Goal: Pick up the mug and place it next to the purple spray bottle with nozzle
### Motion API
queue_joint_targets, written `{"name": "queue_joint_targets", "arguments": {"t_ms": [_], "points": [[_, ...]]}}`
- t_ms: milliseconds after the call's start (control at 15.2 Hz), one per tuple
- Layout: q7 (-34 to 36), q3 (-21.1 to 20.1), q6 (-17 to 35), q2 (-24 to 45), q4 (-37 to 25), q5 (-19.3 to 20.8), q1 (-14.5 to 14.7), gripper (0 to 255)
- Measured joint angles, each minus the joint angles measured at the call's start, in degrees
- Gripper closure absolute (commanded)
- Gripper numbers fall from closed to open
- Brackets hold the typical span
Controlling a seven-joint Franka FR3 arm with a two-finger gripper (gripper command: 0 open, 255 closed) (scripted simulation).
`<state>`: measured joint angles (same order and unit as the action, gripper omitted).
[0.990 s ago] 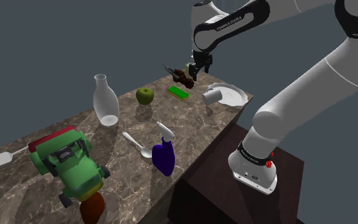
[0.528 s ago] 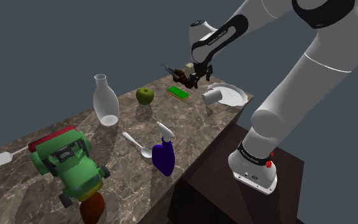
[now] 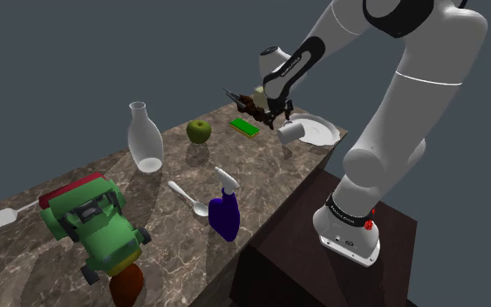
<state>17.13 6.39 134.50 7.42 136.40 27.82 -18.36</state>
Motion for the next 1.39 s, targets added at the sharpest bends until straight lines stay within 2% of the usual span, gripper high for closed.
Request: {"name": "queue_joint_targets", "arguments": {"t_ms": [330, 726, 792, 1386], "points": [[1.1, 0.77, 3.53, 2.82, 0.69, 1.59, -0.59, 0], [1.26, 0.9, 4.16, 3.4, 0.68, 1.84, -0.69, 0], [1.26, 0.9, 4.16, 3.4, 0.68, 1.84, -0.69, 255], [1.26, 0.88, 4.17, 3.39, 0.67, 1.83, -0.68, 255]]}}
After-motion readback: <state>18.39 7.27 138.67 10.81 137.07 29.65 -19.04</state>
